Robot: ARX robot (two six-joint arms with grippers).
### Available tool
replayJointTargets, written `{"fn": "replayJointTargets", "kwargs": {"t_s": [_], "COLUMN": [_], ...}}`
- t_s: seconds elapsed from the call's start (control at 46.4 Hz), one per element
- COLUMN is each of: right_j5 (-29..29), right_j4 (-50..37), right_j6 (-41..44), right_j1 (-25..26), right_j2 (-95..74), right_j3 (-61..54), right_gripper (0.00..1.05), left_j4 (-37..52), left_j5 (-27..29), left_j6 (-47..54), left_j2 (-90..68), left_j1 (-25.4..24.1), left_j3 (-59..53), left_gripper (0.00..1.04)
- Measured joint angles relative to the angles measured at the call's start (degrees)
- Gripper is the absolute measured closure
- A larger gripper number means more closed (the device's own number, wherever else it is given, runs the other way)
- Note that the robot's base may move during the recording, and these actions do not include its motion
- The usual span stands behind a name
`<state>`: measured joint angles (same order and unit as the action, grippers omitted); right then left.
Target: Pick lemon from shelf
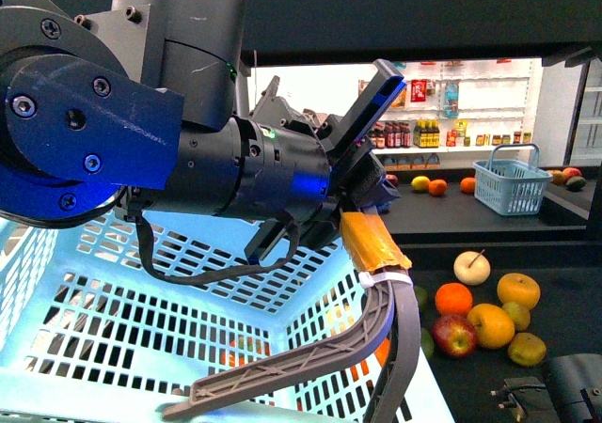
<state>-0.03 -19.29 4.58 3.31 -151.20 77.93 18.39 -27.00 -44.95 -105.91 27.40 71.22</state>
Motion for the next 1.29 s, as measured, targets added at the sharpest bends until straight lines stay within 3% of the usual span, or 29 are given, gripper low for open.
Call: {"fn": "replayJointTargets", "kwargs": {"t_s": [0.41, 0.647, 0.863, 1.294], "right_j5": [-0.28, -4.46, -9.7, -11.65], "right_j4": [0.94, 3.69, 9.11, 10.19], "right_j6": [-0.2, -3.56, -10.97, -16.81], "right_j1": [1.22, 1.33, -2.93, -12.39], "right_j2": [9.38, 23.82, 34.8, 37.68], "right_j3": [-2.99, -3.37, -0.35, -1.36], "right_gripper": [0.34, 0.34, 0.34, 0.34], "left_j4": [0.0, 0.0, 0.0, 0.0], "left_j5": [0.0, 0.0, 0.0, 0.0], "left_j6": [0.0, 0.0, 0.0, 0.0], "left_j2": [0.0, 0.0, 0.0, 0.0], "left_j1": [0.0, -0.02, -0.02, -0.02], "left_j3": [0.0, 0.0, 0.0, 0.0], "left_gripper": [0.97, 0.97, 0.97, 0.97]}}
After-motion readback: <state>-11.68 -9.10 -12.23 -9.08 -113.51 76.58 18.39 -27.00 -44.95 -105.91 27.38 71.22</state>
